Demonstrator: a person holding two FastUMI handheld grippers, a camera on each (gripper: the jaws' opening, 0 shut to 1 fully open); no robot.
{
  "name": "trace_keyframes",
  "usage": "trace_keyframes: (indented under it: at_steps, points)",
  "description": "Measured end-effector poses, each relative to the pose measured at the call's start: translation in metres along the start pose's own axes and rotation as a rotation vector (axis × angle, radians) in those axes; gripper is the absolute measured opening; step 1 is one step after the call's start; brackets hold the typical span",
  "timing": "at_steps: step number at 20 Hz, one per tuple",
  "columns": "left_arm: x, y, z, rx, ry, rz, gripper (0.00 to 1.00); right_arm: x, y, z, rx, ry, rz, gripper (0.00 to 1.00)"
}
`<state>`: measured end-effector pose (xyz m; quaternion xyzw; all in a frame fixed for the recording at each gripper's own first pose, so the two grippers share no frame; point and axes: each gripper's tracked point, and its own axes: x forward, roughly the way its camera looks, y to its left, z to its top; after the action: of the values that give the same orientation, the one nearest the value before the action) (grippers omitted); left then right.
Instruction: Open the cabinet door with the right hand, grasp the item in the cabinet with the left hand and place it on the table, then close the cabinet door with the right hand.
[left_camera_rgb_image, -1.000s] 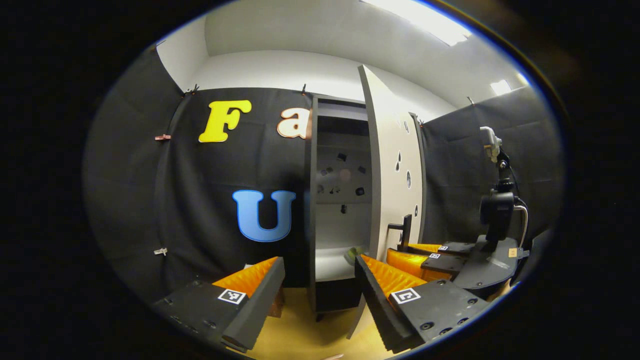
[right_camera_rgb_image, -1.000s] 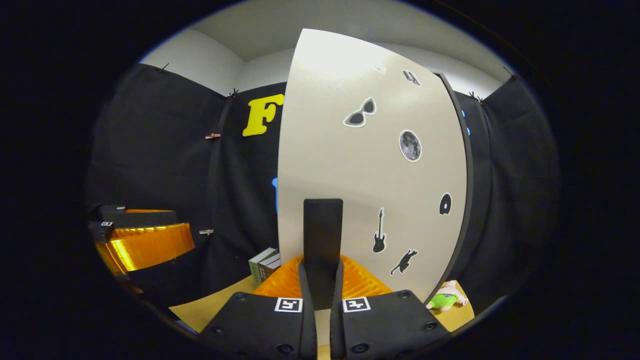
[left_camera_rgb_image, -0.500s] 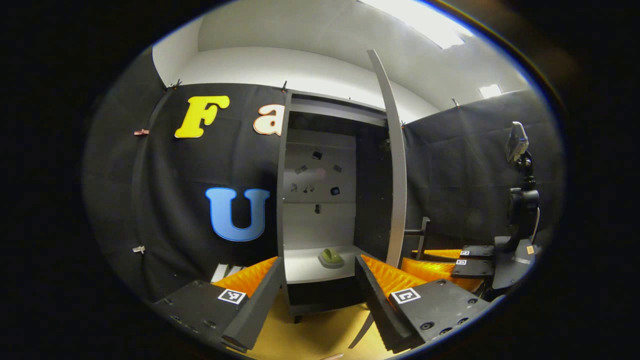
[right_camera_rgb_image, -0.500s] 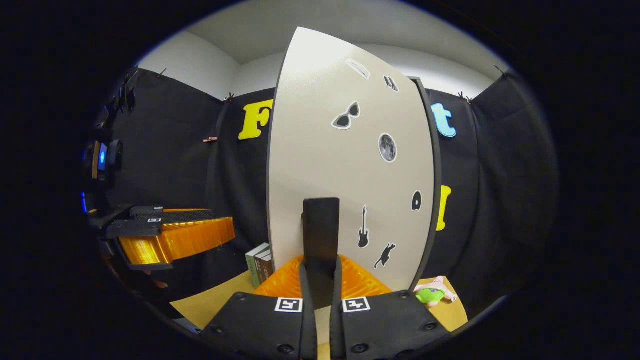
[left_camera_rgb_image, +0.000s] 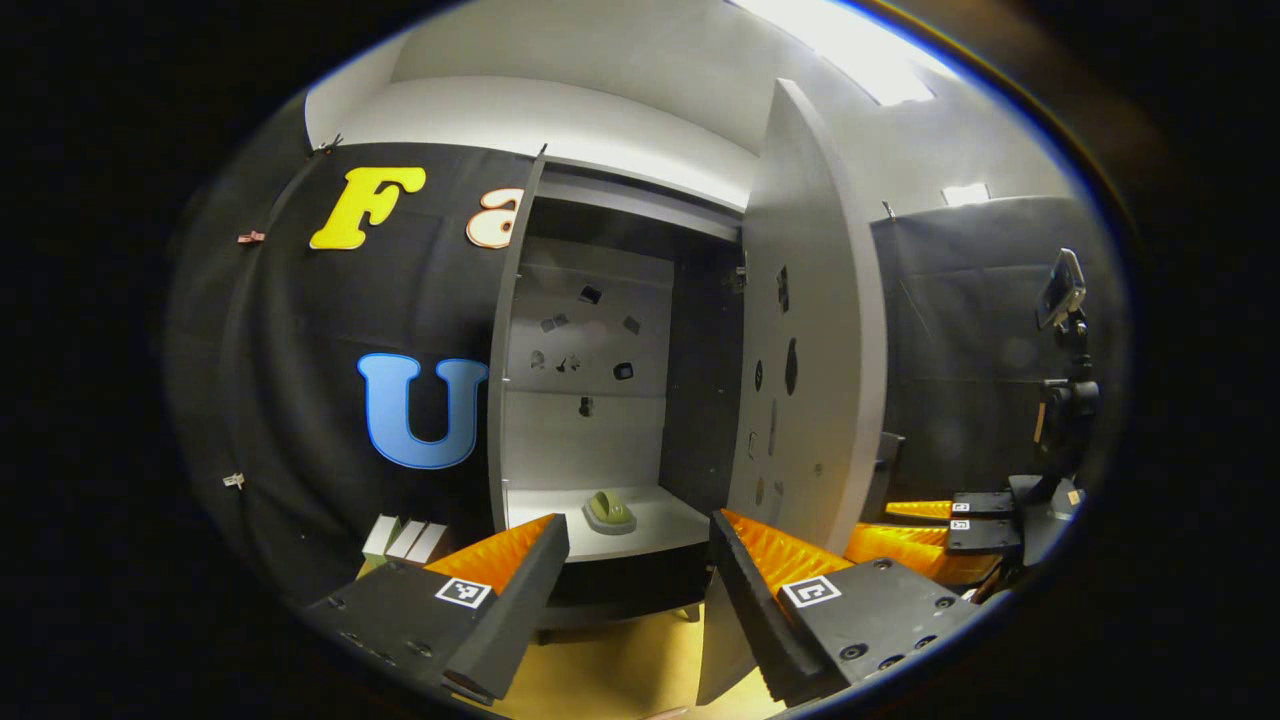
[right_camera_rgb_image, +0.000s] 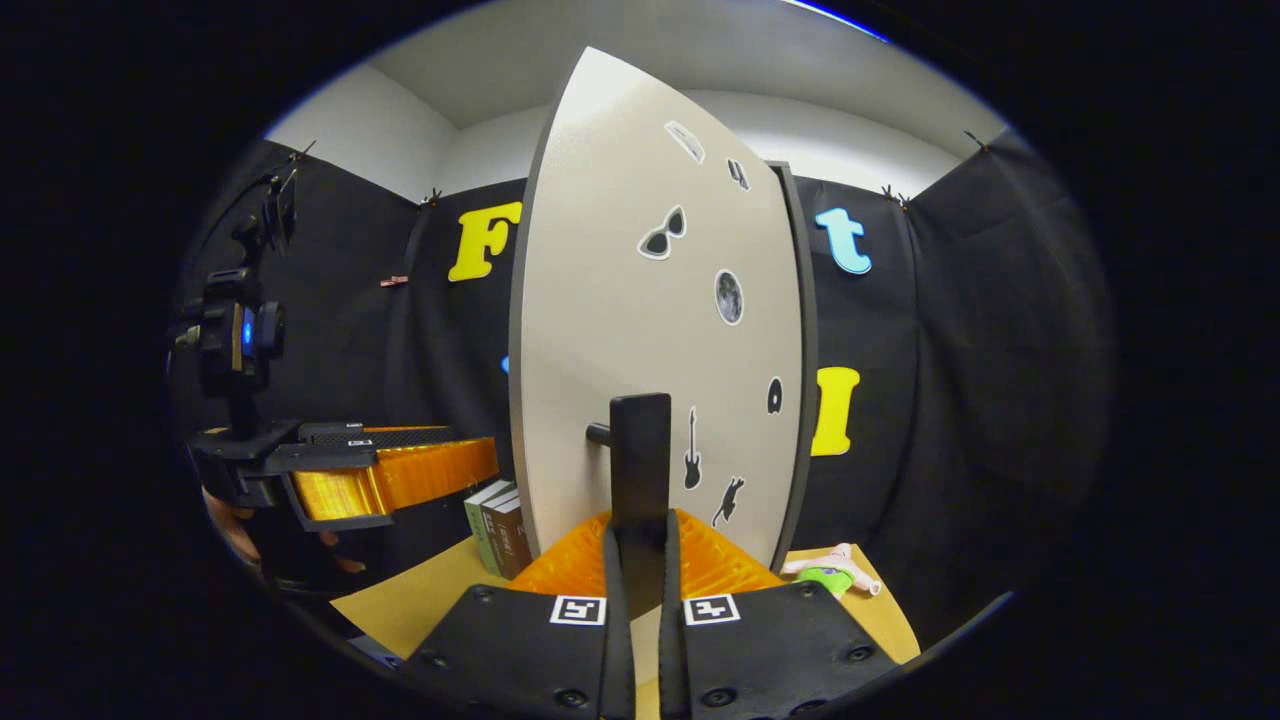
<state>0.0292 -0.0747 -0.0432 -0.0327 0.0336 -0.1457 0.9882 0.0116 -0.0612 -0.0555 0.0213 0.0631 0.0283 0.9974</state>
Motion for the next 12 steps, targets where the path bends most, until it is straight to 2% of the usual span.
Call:
trace_keyframes:
  at_steps: [9,12]
  points:
    - [0.034,-0.037,-0.01,-0.004,0.022,-0.079,0.9,-0.022,-0.052,0.004,-0.004,-0.019,-0.152,0.13]
    - [0.042,-0.056,-0.013,-0.002,0.032,-0.114,0.87,-0.029,-0.073,0.005,-0.031,-0.022,-0.207,0.12]
